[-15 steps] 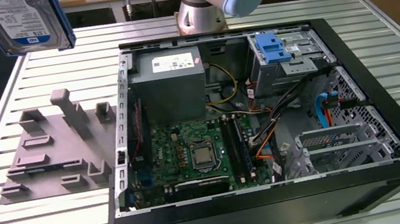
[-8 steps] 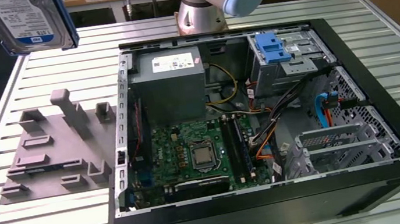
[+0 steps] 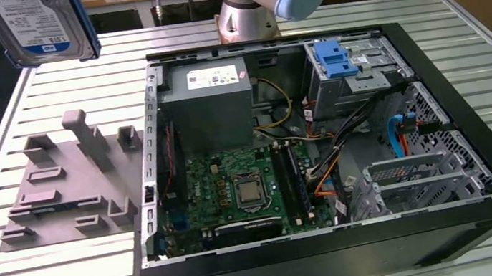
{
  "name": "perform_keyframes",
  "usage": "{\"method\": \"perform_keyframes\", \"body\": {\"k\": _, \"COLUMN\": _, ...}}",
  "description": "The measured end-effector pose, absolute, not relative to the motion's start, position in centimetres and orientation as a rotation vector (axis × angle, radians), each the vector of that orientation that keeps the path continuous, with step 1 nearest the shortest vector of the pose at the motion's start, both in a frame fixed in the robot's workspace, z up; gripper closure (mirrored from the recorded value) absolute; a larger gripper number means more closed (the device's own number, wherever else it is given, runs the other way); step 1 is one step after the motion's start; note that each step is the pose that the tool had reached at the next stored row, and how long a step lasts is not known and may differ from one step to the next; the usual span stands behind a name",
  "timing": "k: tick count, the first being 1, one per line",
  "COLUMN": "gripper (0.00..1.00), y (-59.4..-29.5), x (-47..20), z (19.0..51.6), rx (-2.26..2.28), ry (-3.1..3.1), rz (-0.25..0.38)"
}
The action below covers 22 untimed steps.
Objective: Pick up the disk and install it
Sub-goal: 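Pick up the disk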
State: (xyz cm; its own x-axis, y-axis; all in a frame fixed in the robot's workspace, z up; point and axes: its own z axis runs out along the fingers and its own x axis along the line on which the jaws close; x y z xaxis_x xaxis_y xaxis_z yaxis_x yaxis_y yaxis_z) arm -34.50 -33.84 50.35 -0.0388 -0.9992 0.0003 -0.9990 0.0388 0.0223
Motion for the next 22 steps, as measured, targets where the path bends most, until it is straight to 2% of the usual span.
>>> {"method": "perform_keyframes", "body": {"k": 22, "gripper": 0.64, "y": -33.8, "x": -32.8, "z": 50.4, "rx": 2.167, "ry": -2.253, "rz": -0.025}}
